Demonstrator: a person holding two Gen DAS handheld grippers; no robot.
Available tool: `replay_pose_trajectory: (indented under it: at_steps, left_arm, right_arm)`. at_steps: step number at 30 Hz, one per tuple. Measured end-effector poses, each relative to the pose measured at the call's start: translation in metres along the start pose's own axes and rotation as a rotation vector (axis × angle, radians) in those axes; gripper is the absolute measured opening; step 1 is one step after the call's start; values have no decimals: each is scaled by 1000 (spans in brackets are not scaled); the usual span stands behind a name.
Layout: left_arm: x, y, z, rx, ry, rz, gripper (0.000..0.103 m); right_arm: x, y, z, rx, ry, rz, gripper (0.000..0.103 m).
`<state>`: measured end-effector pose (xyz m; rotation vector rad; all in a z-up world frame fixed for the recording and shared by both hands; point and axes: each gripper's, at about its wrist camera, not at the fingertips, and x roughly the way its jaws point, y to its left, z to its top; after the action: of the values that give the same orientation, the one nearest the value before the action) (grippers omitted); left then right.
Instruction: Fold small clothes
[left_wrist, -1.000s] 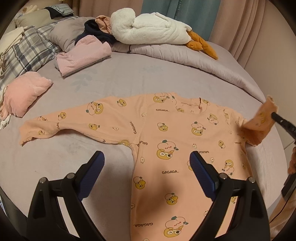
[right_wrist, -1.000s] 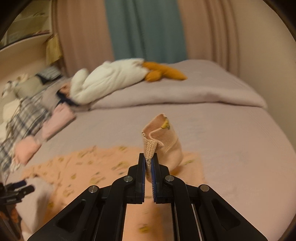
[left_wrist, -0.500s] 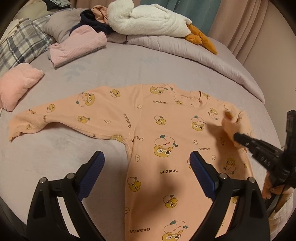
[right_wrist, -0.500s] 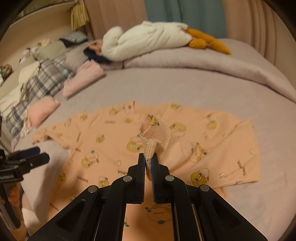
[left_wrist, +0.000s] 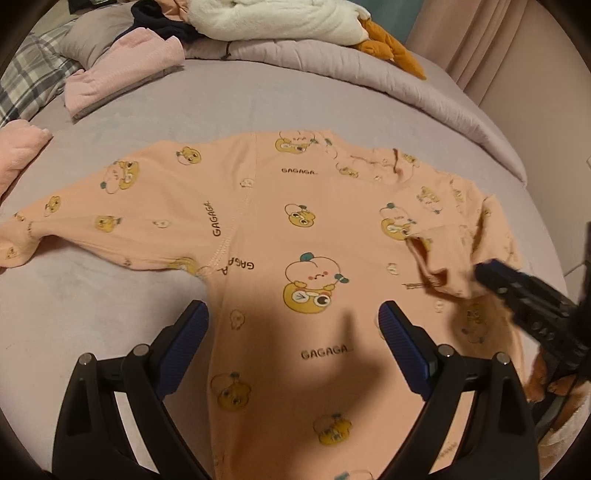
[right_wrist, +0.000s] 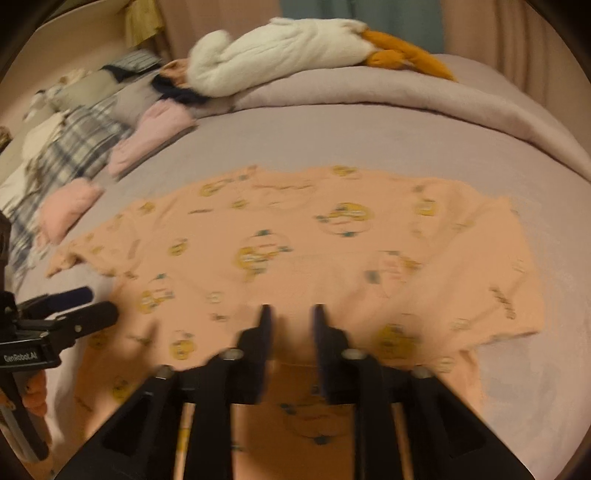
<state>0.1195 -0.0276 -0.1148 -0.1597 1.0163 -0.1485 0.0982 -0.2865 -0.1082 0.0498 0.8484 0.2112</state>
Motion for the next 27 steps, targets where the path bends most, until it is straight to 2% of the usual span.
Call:
replay_pose_trajectory:
  at_steps: [4,5,6,7,8,10,12,14,17,20,23,27]
  left_arm:
    - [22,1,-2,9,23,43,93]
    - [27,2,-3,8,31,55,94]
    - [31,2,-4,14,27,69,98]
    - [32,0,-5,33,3,79,103]
    - [33,-2,-6,48,-7,88,103]
    - [36,-6,-9,78,-19,119,103]
    - [39,-6,-10,80,-52,123,103]
    - [40,-5,-11,76,-65,122,103]
    - [42,-5,-12,83,-71,130,103]
    - [41,-8,-13,92,-81,141,103]
    - [40,-5,-14,82,-81,128,103]
    - [40,-6,-15,84,-81,130,103]
  right_arm:
    - [-7,-41,-10,92,-29,-108,48]
    - [-8,-56,-13,116,-40,-163,50]
    - [-9,-66,-16,132,-47,-202,57]
    - [-8,-79,-19,155,-51,-253,59]
    - [-7,-90,-22,171,-48,-282,60]
    - [-4,-108,-27,207,-39,-275,64]
    - [-6,-123,-31,273,-63,-216,68]
    - [-9,-130,-32,296,-89,-208,70]
    - [-1,-133,-34,306,-73,-241,92]
    - [9,-122,-32,254,-42,-268,102]
    - [16,-112,-29,200,-7,-341,102]
    - [13,-113,-31,208,-18,-335,102]
